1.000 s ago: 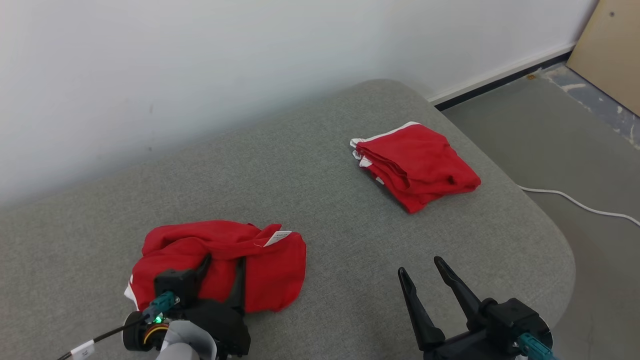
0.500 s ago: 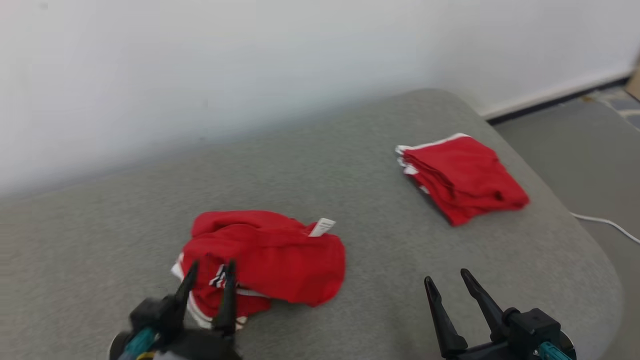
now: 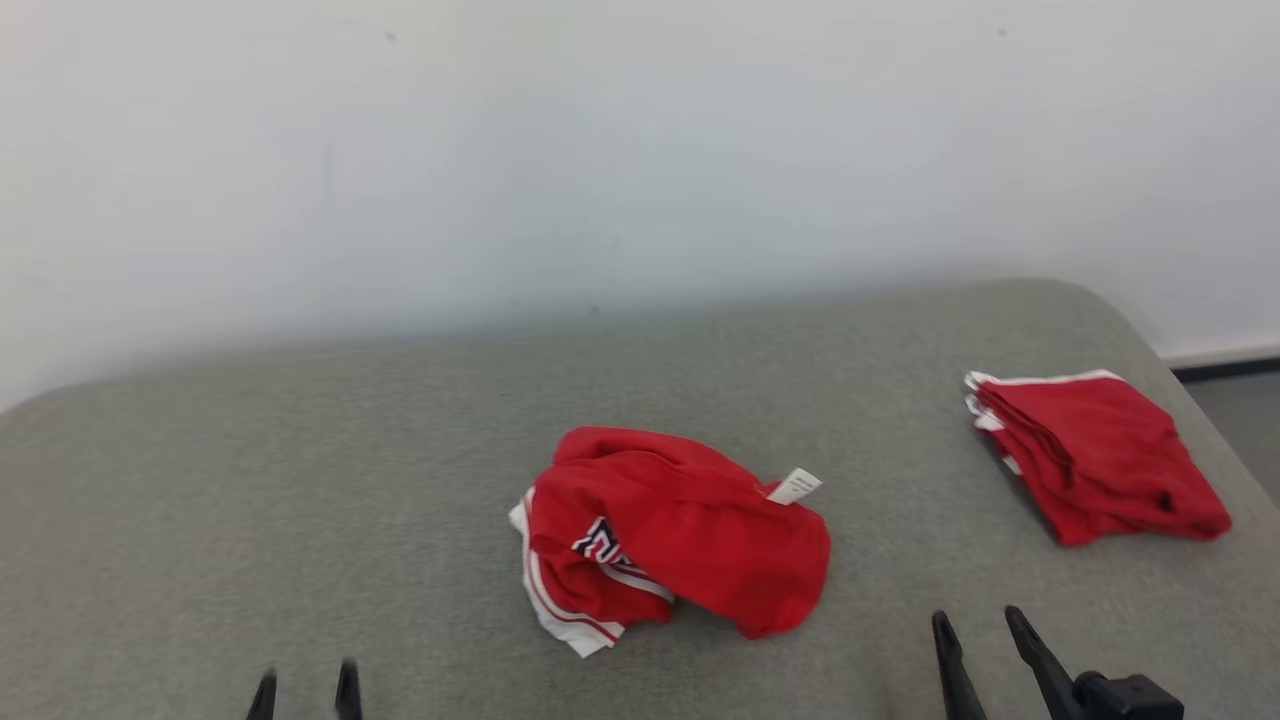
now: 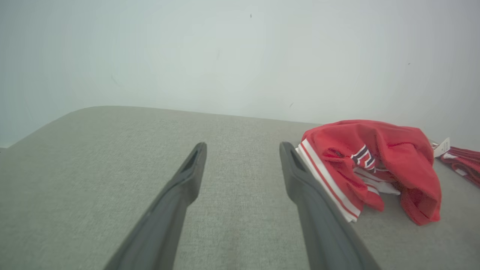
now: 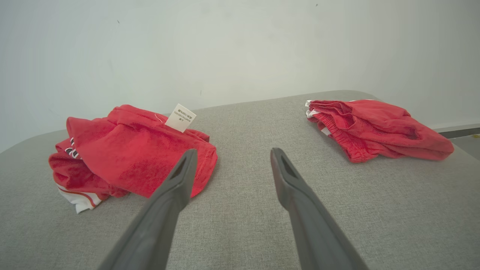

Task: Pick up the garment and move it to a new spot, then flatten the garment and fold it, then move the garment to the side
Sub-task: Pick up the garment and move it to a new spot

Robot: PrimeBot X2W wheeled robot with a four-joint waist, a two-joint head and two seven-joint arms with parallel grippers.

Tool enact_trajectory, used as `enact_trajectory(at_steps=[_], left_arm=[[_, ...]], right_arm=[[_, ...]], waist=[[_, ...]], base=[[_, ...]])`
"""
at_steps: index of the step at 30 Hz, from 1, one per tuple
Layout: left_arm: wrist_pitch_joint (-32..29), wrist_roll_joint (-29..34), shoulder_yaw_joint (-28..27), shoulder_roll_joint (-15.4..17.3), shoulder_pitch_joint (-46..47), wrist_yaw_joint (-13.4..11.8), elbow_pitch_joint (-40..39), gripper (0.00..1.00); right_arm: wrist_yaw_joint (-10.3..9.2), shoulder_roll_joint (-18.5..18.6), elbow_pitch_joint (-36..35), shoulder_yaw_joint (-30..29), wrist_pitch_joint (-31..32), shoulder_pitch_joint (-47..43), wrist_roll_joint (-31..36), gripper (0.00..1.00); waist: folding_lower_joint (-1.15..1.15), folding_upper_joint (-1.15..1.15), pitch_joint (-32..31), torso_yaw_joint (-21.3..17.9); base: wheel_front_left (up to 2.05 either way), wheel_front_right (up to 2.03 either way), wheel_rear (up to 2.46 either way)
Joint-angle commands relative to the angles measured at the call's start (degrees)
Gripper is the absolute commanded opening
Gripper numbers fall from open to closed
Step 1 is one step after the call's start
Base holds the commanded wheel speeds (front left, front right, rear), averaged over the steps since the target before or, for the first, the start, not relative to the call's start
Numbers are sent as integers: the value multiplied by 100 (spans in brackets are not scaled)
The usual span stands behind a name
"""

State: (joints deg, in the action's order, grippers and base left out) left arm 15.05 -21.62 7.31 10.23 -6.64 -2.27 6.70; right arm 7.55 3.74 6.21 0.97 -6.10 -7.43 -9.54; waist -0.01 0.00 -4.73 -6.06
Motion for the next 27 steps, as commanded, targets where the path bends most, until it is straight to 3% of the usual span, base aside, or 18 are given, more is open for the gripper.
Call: enact_trajectory(at_steps=[1,10,27], left_arm=[[12,21,-28,56,-263,-27,35,100],[-330,-22,-131,231,-858,-266,-51,100],[-320,-34,-110,385,-852,-244,-384,100]], right_arm=[[-10,-11,43,-44,11,-86,13,100],[-10,58,197,-19,466,-227,-53,100],[-11,61,91,-24,571,-306,-66,100]], waist=[[1,0,-347,436],[1,0,-476,635],[1,0,-400,605]], base=[[0,0,0],[0,0,0],[0,0,0]])
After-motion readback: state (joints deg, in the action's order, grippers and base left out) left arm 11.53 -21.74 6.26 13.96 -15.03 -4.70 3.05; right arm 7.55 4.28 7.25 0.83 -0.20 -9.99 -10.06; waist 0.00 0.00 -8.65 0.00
